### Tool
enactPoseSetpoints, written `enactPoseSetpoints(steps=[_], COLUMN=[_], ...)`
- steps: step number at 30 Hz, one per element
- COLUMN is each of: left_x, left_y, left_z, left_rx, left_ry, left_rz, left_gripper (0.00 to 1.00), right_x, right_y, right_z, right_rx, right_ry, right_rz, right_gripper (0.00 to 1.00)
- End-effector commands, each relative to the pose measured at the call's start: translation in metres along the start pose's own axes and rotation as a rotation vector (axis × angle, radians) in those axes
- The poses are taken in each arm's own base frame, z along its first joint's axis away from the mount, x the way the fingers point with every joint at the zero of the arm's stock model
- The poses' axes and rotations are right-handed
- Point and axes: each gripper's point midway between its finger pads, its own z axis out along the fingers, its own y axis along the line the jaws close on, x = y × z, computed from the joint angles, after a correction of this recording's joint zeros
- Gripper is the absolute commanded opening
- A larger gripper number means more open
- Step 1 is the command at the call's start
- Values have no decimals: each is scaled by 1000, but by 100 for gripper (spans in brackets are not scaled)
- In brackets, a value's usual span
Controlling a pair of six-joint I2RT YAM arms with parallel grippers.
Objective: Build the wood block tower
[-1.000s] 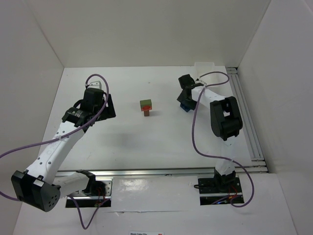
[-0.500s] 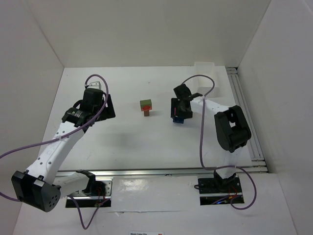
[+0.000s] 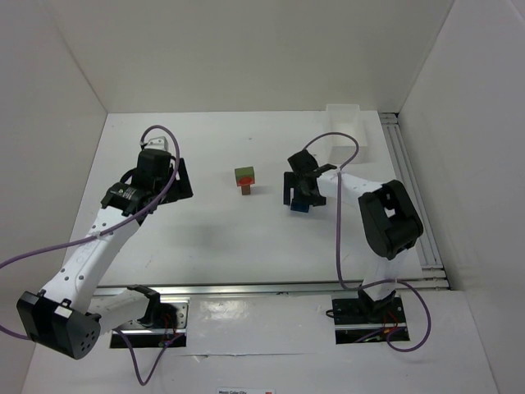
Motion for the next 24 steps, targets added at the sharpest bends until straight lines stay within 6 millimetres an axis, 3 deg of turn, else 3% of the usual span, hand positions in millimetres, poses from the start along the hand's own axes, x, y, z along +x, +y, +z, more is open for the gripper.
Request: enactPoseSetpoints(steps=[1,6,15,24], left_x=[-11,-9,-10,-11], left_y=[-3,-2,-2,0], left_z=[-7,-7,-9,-9], left_rx=[24,21,24,16], left_ry=[-37,-29,-37,-41], left_rz=[-6,-3,-6,-6], left_gripper=[86,86,86,86], right_x=[-21,-21,-11,-13], right_y=[3,4,-1,1], right_z=[-27,-31,-21,-17], right_rx=[43,43,87,82], right_ry=[-129,-155,-105,-113], right_rz=[90,134,137,148], right_gripper=[91,82,82,79])
